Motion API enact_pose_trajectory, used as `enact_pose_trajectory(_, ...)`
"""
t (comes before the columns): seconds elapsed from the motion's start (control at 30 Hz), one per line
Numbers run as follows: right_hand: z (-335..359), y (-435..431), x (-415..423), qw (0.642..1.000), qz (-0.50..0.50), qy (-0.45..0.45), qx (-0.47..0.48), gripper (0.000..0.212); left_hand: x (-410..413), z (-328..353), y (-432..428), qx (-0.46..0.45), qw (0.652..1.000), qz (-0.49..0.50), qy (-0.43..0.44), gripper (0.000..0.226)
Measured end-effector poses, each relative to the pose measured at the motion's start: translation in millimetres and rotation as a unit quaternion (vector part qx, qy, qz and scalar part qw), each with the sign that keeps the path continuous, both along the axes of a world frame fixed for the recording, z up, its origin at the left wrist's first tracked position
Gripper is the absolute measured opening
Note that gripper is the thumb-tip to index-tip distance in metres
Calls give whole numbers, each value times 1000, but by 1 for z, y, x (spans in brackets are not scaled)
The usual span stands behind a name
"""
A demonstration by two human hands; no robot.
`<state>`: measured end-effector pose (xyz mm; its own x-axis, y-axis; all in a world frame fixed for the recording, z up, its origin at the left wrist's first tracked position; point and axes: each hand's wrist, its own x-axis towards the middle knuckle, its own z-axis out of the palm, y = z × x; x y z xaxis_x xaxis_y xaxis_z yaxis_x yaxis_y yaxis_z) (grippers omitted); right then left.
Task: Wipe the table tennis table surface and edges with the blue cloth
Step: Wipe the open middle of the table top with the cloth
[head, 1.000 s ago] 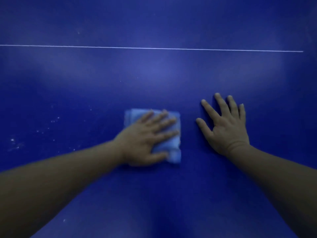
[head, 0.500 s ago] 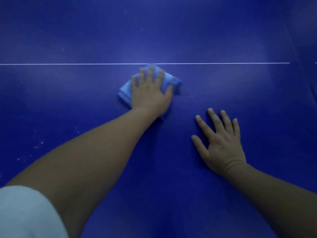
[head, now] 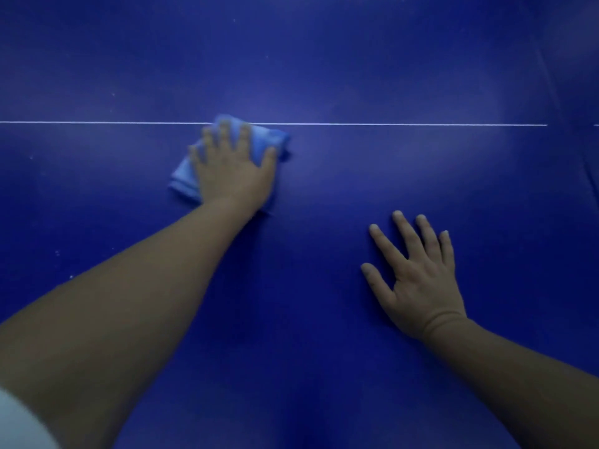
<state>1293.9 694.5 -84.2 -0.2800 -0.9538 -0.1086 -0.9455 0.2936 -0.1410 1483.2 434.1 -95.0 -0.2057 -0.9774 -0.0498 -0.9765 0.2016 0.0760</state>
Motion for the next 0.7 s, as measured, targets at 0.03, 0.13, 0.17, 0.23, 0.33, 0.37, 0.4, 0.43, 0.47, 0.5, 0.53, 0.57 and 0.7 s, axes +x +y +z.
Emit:
enact_pose_trajectory(0.03, 0, 0, 0, 1000, 1, 0, 3, 67, 21, 1, -4, -2, 999, 42, 5, 79)
enact_pose_trajectory(0.13, -1, 0, -1, 1000, 0, -2, 8, 67, 26, 3, 9, 6, 999, 50, 1, 78)
enact_pose_trajectory(0.17, 0, 0, -1, 1000, 0, -2, 8, 67, 11, 4, 21, 5, 1000, -6, 4, 76)
enact_pose_trajectory(0.23, 0, 0, -1, 1000, -2, -1, 7, 68, -20, 3, 54, 15, 981, -192, 18, 76)
enact_pose_trajectory(0.33, 0, 0, -2, 1000, -2, 0, 9, 68, -20, 5, 59, 34, 948, -316, 13, 79)
enact_pose_trajectory(0.37, 0, 0, -1, 1000, -3, -1, 7, 68, -9, 6, 42, 25, 962, -272, 5, 80)
enact_pose_trajectory(0.4, 0, 0, -1, 1000, -4, -2, 4, 68, 4, 7, 23, 14, 980, -196, -3, 79)
enact_pose_trajectory(0.43, -1, 0, 0, 1000, -4, -2, 2, 67, 19, 9, 5, 10, 994, -108, -5, 77)
enact_pose_trajectory(0.47, -1, 0, 0, 1000, -3, -2, 2, 67, 31, 10, -3, 14, 999, -37, 0, 76)
enact_pose_trajectory(0.5, -1, 0, 0, 1000, -3, -3, 3, 68, 36, 9, 1, 12, 1000, -10, -5, 76)
enact_pose_trajectory(0.53, -2, 0, -1, 1000, -3, -2, 4, 68, 37, 6, 14, 3, 999, -33, -7, 76)
enact_pose_trajectory(0.57, -2, 1, -1, 1000, -2, -1, 5, 68, 36, 5, 34, -1, 995, -101, 2, 77)
enact_pose_trajectory(0.7, 0, 1, -1, 1000, -3, -3, 7, 68, 54, 4, 48, 19, 953, -301, 13, 80)
